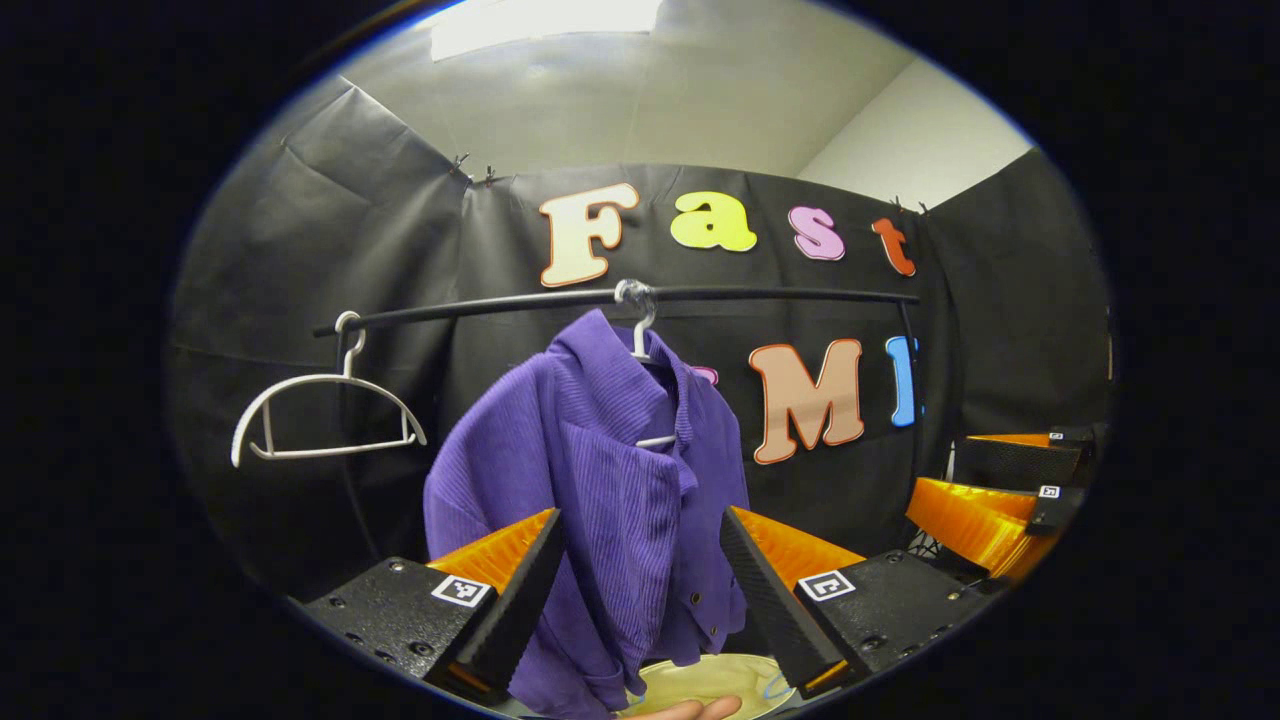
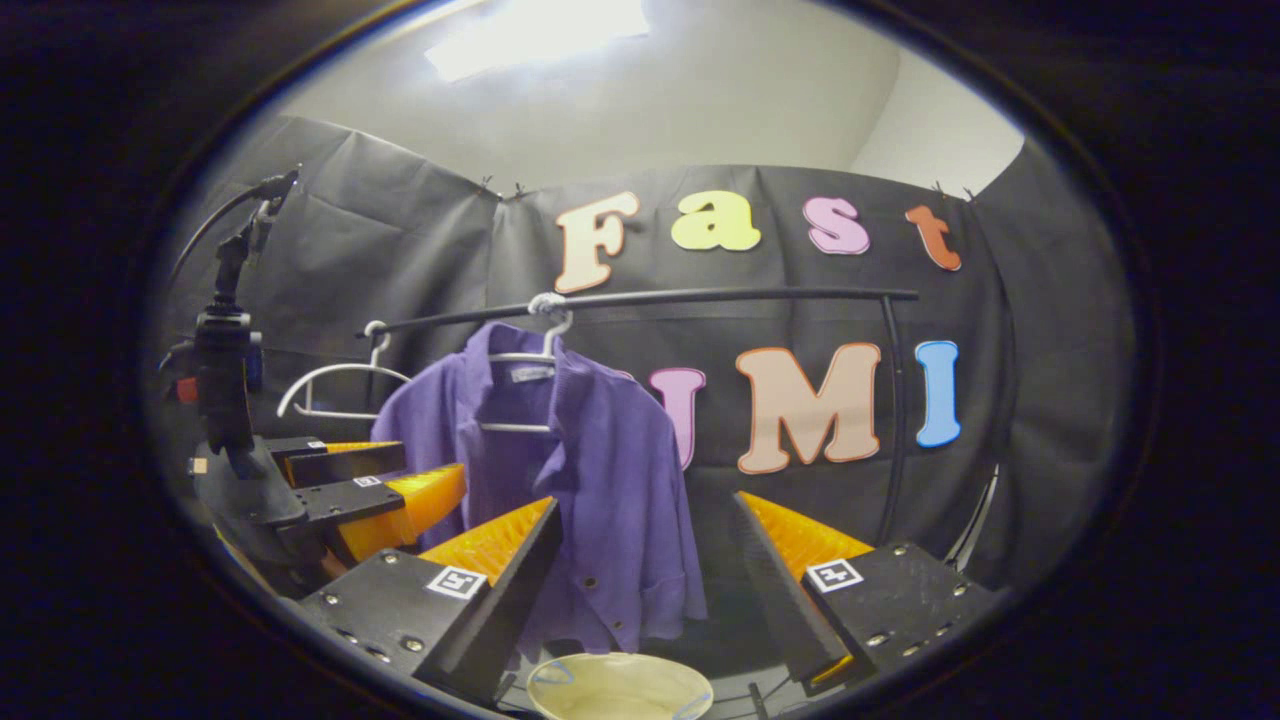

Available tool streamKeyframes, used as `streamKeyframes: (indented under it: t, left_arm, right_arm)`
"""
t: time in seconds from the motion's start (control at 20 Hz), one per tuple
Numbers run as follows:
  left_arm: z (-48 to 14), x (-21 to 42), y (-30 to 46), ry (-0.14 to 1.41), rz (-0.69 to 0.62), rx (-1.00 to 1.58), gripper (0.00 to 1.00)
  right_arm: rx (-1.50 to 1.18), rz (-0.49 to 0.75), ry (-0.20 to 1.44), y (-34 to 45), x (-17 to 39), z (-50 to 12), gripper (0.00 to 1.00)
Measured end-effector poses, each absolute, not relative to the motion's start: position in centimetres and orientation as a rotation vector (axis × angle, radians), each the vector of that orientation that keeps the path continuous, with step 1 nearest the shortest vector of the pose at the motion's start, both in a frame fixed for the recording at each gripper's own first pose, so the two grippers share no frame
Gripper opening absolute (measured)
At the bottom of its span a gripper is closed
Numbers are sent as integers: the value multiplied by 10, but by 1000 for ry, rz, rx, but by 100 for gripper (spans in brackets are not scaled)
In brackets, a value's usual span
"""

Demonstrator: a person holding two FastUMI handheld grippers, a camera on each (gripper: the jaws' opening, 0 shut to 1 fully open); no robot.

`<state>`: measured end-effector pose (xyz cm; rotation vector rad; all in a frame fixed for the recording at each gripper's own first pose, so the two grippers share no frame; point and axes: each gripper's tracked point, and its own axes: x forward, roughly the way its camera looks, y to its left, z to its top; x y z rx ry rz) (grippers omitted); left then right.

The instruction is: Grasp the clothes on the hanger with both hands and then place them into the laundry hamper below.

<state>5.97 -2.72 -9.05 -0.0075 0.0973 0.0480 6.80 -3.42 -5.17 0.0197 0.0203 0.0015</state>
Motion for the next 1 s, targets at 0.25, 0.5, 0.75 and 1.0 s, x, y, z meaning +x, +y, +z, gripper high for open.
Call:
streamKeyframes:
  t: [0.25,0.5,0.75,1.0]
  left_arm:
    - [-118,92,-33,107,87,54,99]
    - [-122,120,-3,61,186,56,69]
    - [-123,127,-3,61,135,140,5]
    - [-112,116,11,49,67,118,1]
  right_arm:
    - [9,-82,63,-65,88,-83,100]
    - [113,-60,70,-55,115,-99,96]
    - [138,49,82,-11,149,-111,100]
    - [150,167,70,43,179,-114,98]
